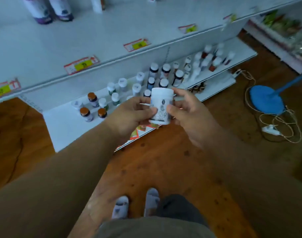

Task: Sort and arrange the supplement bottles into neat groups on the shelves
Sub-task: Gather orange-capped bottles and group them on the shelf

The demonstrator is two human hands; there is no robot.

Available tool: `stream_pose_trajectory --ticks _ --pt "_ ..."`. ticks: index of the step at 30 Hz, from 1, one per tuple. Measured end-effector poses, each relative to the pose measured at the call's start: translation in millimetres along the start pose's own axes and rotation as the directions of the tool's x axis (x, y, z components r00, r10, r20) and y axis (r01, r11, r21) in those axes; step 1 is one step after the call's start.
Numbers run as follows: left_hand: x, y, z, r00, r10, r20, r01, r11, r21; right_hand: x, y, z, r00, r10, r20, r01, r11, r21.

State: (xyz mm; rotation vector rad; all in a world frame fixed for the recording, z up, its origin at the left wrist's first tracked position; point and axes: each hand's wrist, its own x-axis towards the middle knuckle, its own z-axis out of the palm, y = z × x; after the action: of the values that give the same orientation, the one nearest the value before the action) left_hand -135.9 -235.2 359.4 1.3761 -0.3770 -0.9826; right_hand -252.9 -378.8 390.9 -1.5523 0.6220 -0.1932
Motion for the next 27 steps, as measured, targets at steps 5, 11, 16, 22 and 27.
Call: stream_pose_trajectory --ticks 5,11,16,22,27 --pt "59.1 52.1 86.3 0.982 0.064 0.179 -0.070 0.997 0.026 2.4 -31.0 -96.8 0.989 -0.077 -0.130 0.095 0.986 0.136" --pt "168.4 92.6 217.2 0.963 0.120 0.242 -0.137 0.989 0.056 47.0 -62.6 -259.1 0.975 -0.125 -0.182 0.151 0.979 0.135" --pt "251.9 129.1 321.8 0.964 0.152 0.220 -0.163 0.986 0.034 94.4 -107.4 -392.7 0.972 -0.137 -0.189 0.149 0.988 0.048" --pt "368.0 169.8 380.1 0.966 0.194 0.170 -0.219 0.965 0.145 193.5 -134.9 -484.0 0.969 -0.166 -0.185 0.173 0.985 0.025" --pt "488.6 192.7 428.9 0.955 0.142 0.259 -0.204 0.951 0.231 280.7 -133.4 -560.9 0.933 -0.165 -0.320 0.163 0.986 -0.034"
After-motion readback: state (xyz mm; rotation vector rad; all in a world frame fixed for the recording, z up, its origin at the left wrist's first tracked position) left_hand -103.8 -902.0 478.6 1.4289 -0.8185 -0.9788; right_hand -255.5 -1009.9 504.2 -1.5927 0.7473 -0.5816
